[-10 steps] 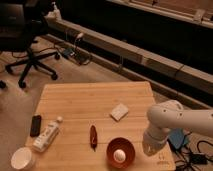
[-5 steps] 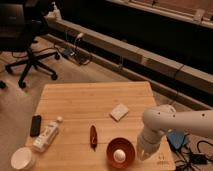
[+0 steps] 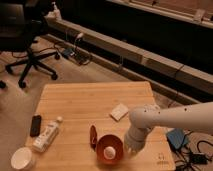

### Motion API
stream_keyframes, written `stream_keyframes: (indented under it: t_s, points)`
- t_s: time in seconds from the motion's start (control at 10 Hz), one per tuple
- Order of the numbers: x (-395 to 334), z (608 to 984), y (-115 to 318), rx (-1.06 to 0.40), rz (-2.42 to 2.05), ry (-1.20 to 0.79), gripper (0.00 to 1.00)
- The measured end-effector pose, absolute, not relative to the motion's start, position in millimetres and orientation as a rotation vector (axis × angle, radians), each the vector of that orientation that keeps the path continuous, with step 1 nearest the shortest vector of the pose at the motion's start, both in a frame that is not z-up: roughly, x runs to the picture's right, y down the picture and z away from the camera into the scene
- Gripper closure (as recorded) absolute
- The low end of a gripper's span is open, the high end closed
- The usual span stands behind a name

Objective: Push the ceramic bowl across the table

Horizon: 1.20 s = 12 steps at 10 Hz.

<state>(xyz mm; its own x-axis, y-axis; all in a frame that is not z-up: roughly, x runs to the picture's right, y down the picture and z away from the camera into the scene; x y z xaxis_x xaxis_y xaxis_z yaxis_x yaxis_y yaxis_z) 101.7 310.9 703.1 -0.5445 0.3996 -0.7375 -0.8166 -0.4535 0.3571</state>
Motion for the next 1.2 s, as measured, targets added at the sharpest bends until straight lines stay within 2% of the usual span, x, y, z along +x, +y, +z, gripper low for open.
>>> stream_keyframes:
  t_s: [0.3, 1.2]
  points:
    - [71, 719, 295, -0.74, 2.011, 0.833, 1.0]
    - [-87, 743, 305, -0.776, 1.729, 0.724, 1.0]
